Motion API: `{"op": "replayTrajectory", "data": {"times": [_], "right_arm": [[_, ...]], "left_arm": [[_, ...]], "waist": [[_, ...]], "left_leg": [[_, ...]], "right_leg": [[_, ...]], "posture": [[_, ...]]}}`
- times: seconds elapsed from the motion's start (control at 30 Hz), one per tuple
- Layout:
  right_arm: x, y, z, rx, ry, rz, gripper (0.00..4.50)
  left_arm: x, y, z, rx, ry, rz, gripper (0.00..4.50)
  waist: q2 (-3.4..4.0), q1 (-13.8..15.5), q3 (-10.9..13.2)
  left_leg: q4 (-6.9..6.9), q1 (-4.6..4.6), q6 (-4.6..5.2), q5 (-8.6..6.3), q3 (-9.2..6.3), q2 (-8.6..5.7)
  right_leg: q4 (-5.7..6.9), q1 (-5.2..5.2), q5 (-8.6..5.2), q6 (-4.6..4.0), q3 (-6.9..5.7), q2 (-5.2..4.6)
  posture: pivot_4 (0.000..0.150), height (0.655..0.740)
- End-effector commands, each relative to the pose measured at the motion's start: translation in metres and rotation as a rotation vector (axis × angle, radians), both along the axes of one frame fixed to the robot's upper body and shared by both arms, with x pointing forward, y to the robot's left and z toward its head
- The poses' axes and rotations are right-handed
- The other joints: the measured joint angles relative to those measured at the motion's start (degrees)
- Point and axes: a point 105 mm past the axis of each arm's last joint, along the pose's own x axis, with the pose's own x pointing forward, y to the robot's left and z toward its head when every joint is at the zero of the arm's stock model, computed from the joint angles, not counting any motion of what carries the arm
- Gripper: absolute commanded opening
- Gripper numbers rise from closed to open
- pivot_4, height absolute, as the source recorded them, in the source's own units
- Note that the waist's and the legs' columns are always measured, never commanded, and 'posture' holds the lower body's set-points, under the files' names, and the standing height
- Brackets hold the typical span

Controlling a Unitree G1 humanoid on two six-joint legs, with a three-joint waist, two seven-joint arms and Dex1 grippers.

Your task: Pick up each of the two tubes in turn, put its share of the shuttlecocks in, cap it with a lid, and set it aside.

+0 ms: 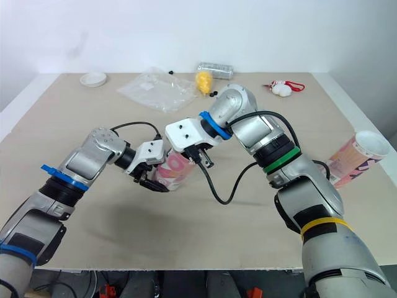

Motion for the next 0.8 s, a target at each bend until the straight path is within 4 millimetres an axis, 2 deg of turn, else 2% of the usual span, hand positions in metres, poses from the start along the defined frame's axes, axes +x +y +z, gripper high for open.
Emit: {"op": "replayTrajectory", "data": {"times": [0.03, 0.13, 0.3, 0.53, 0.7, 0.8], "right_arm": [[-0.008, 0.008, -0.013, -0.065, 0.038, 0.073, 0.08], [-0.008, 0.011, -0.008, -0.042, 0.043, 0.078, 0.08], [-0.012, 0.003, 0.02, 0.051, 0.072, 0.052, 0.08], [-0.02, -0.027, 0.064, 0.237, 0.114, -0.017, 0.08], [-0.026, -0.049, 0.079, 0.322, 0.145, -0.094, 0.08], [-0.027, -0.074, 0.093, 0.507, 0.187, -0.23, 0.08]], "left_arm": [[-0.002, -0.01, 0.007, -0.016, -0.026, -0.036, 3.27], [-0.002, -0.009, 0.006, -0.019, -0.026, -0.03, 3.27], [-0.002, -0.006, 0.0, -0.018, -0.021, -0.021, 3.27], [-0.001, -0.002, -0.009, -0.022, -0.025, -0.005, 3.27], [0.001, -0.003, -0.012, -0.039, -0.046, 0.005, 3.27], [0.004, -0.008, -0.015, -0.096, -0.076, 0.027, 3.27]], "waist": [[0.0, -0.05, 0.0], [0.0, -0.1, 0.0], [0.0, -0.04, 0.0], [0.0, 0.28, 0.01], [-0.01, 0.37, 0.0], [-0.03, 0.65, 0.0]], "left_leg": [[0.0, 0.03, 0.0, 0.0, 0.0, 0.01], [0.0, 0.08, 0.0, 0.0, 0.0, 0.05], [-0.01, 0.07, 0.0, 0.0, 0.0, 0.06], [-0.01, -0.11, -0.03, -0.02, -0.04, -0.05], [0.02, -0.09, -0.04, -0.02, -0.05, -0.05], [0.09, -0.1, -0.04, -0.02, -0.04, -0.06]], "right_leg": [[0.01, 0.01, 0.01, -0.02, 0.0, 0.01], [0.05, 0.02, 0.04, -0.06, 0.0, 0.05], [0.06, 0.02, 0.03, -0.08, 0.0, 0.06], [-0.01, -0.03, -0.07, -0.01, 0.0, -0.06], [-0.01, 0.0, -0.08, 0.01, -0.03, -0.07], [-0.03, 0.08, -0.16, -0.18, -0.06, -0.12]], "posture": [[0.15, 0.74], [0.15, 0.74], [0.15, 0.74], [0.15, 0.74], [0.15, 0.74], [0.15, 0.74]]}}
